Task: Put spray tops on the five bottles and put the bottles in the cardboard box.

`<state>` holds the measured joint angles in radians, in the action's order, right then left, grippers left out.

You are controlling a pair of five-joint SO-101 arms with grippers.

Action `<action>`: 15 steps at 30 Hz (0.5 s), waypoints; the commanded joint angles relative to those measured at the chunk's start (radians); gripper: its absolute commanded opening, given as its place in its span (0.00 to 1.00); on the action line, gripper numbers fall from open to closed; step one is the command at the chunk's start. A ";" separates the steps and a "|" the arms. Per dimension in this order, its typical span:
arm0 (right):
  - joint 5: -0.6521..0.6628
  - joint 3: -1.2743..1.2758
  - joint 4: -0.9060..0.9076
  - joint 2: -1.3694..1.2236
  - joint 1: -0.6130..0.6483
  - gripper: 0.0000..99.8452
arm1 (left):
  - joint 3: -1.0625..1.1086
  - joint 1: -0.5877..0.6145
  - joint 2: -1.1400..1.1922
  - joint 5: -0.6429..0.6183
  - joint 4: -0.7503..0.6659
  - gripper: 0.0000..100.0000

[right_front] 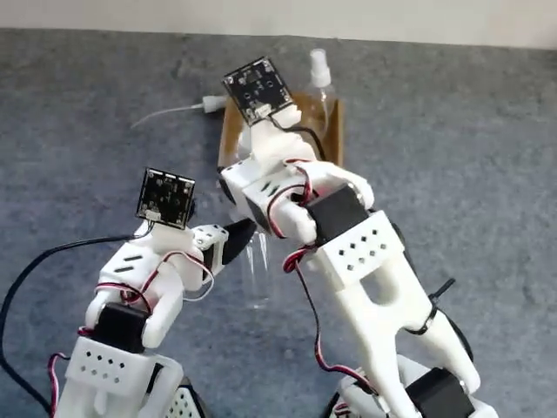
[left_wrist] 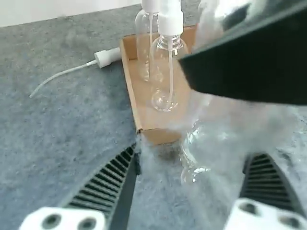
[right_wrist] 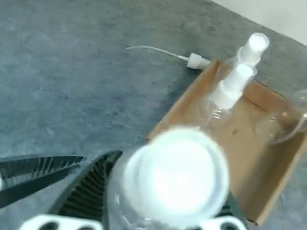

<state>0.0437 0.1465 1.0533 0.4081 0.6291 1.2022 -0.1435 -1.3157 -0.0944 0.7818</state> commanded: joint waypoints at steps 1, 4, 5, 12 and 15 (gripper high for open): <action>-0.002 -0.070 -0.002 0.002 -0.088 0.00 | -0.005 0.019 -0.007 0.008 -0.028 0.27; 0.000 -0.070 -0.091 -0.002 -0.171 0.00 | -0.004 0.019 -0.016 0.008 -0.026 0.27; 0.011 -0.067 -0.130 -0.004 -0.196 0.00 | -0.004 0.019 -0.016 0.008 -0.026 0.26; 0.074 -0.058 -0.292 -0.105 -0.314 0.00 | 0.045 0.151 -0.016 0.107 0.034 0.18; 0.071 -0.058 -0.369 -0.216 -0.348 0.00 | 0.091 0.278 -0.016 0.114 0.032 0.17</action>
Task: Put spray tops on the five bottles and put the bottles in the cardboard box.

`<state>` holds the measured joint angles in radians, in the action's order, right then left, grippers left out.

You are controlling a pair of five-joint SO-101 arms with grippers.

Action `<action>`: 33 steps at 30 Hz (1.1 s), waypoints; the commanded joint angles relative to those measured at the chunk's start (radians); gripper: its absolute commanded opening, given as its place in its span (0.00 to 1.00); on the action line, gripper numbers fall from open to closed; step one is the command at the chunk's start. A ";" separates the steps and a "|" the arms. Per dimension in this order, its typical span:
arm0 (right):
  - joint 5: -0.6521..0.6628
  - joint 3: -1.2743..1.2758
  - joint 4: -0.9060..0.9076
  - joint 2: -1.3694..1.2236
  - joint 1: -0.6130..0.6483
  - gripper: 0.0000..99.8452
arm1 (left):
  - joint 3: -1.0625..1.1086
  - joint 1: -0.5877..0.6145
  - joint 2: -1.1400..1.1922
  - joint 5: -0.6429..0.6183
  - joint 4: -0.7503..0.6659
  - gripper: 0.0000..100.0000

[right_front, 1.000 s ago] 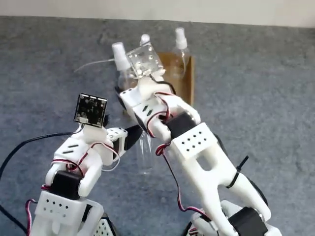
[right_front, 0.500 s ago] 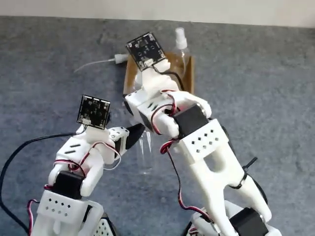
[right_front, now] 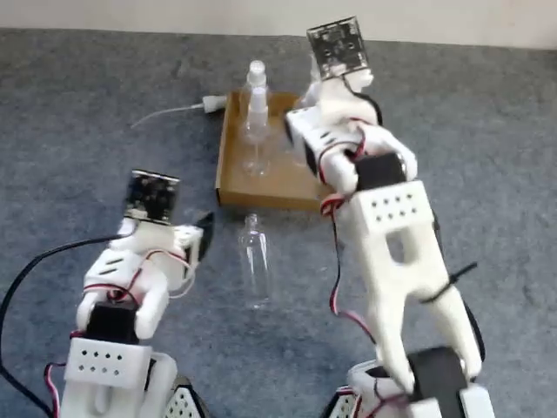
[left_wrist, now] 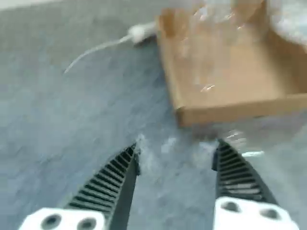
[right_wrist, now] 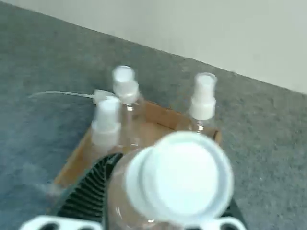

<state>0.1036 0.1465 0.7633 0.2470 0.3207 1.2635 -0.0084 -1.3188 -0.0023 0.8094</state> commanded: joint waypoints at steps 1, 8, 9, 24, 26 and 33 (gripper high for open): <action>0.009 -0.058 -0.097 -0.088 -0.042 0.00 | 0.051 0.176 -0.013 0.021 0.005 0.17; 0.009 -0.053 -0.206 -0.208 -0.044 0.00 | 0.087 0.206 -0.013 0.020 -0.011 0.16; 0.009 -0.053 -0.220 -0.222 -0.044 0.00 | 0.087 0.206 -0.013 0.020 -0.011 0.16; 0.009 -0.059 -0.366 -0.401 -0.045 0.00 | 0.090 0.205 -0.013 0.021 -0.011 0.16; 0.009 -0.059 -0.366 -0.415 -0.045 0.00 | 0.090 0.205 -0.013 0.021 -0.011 0.16; 0.011 -0.061 -0.367 -0.460 -0.045 0.00 | 0.090 0.205 -0.013 0.021 -0.011 0.16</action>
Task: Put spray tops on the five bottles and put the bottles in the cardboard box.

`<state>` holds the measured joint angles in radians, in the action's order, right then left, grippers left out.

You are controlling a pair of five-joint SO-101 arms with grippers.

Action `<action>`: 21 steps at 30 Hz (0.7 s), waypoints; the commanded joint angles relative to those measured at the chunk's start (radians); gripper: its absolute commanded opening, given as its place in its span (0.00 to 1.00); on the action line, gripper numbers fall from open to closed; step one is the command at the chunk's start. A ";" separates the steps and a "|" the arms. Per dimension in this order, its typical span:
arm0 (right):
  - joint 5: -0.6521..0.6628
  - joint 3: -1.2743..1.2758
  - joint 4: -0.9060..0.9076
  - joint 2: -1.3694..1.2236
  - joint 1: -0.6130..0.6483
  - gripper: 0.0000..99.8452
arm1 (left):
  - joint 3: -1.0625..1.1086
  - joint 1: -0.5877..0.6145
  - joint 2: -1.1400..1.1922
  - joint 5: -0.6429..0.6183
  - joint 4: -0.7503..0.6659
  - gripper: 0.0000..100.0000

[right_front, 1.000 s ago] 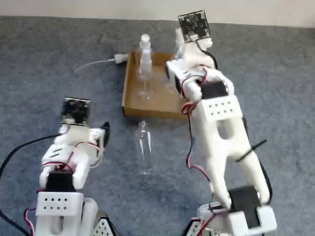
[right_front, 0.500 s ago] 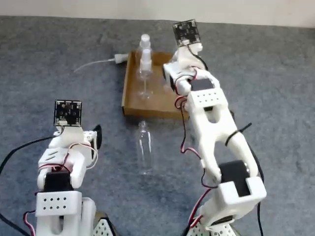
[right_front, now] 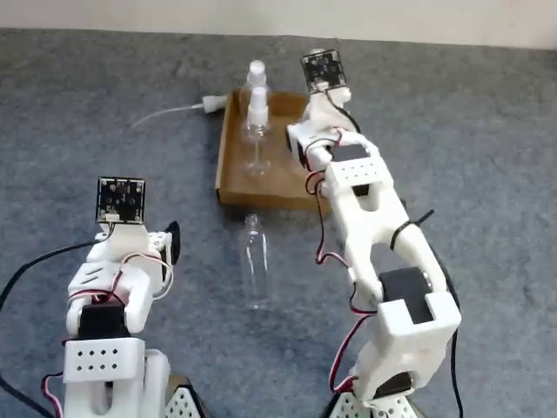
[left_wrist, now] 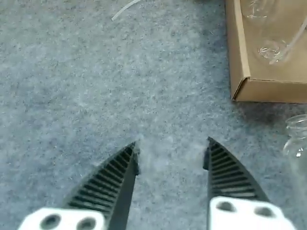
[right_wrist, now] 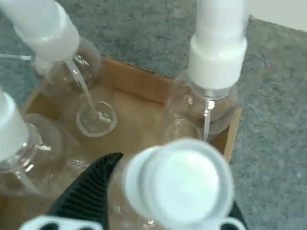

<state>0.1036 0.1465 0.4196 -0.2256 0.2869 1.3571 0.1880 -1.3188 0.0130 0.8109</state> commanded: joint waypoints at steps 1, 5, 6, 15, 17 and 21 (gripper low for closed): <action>0.011 -0.061 -0.024 0.010 -0.012 0.00 | -0.004 0.008 -0.013 0.006 -0.011 0.16; 0.014 -0.061 -0.024 0.010 -0.010 0.01 | -0.004 0.008 -0.013 0.006 -0.011 0.16; 0.014 -0.061 -0.024 0.012 -0.007 0.01 | -0.004 0.008 -0.013 0.006 -0.011 0.16; 0.015 -0.059 -0.018 0.018 -0.004 0.16 | -0.002 0.008 -0.013 0.006 -0.011 0.17; 0.015 -0.059 -0.018 0.018 0.001 0.19 | 0.005 0.008 -0.013 0.006 -0.012 0.17; 0.015 -0.059 -0.018 0.018 0.018 0.22 | 0.013 0.008 -0.013 0.006 -0.032 0.17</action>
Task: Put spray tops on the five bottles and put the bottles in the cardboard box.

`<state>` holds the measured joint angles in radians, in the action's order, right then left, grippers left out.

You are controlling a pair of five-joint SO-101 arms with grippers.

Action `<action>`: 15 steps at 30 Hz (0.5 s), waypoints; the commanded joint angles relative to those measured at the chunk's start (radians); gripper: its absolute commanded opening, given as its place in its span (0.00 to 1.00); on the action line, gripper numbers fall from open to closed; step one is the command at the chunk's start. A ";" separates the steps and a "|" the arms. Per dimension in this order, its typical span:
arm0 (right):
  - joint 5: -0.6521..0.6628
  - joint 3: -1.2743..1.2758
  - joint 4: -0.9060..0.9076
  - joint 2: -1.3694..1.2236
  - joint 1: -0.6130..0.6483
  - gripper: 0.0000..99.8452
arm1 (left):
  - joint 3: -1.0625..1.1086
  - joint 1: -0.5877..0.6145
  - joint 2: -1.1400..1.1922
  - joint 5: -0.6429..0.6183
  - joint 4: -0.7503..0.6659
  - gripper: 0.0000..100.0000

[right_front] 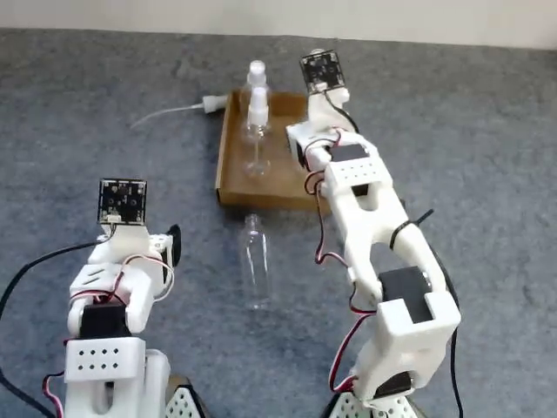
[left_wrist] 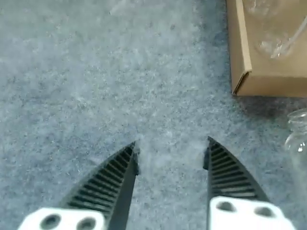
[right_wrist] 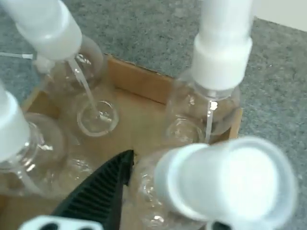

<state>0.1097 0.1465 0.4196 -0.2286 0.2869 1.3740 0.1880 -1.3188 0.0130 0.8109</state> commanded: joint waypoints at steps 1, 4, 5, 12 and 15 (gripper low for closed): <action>0.009 -0.061 -0.018 0.021 0.021 0.22 | -0.001 0.008 -0.013 0.006 -0.032 0.17; 0.009 -0.062 -0.018 0.022 0.028 0.22 | 0.004 0.008 -0.013 0.006 -0.034 0.17; 0.009 -0.062 -0.018 0.022 0.028 0.22 | 0.004 0.008 -0.013 0.006 -0.034 0.17; 0.005 -0.160 0.030 0.022 0.030 0.22 | 0.005 0.008 -0.013 0.006 -0.034 0.17; 0.003 -0.237 0.120 0.021 0.041 0.22 | 0.005 0.008 -0.013 0.006 -0.034 0.17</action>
<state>0.1097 0.0207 0.4764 -0.2286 0.2931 1.3848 0.1880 -1.3188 0.0130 0.8017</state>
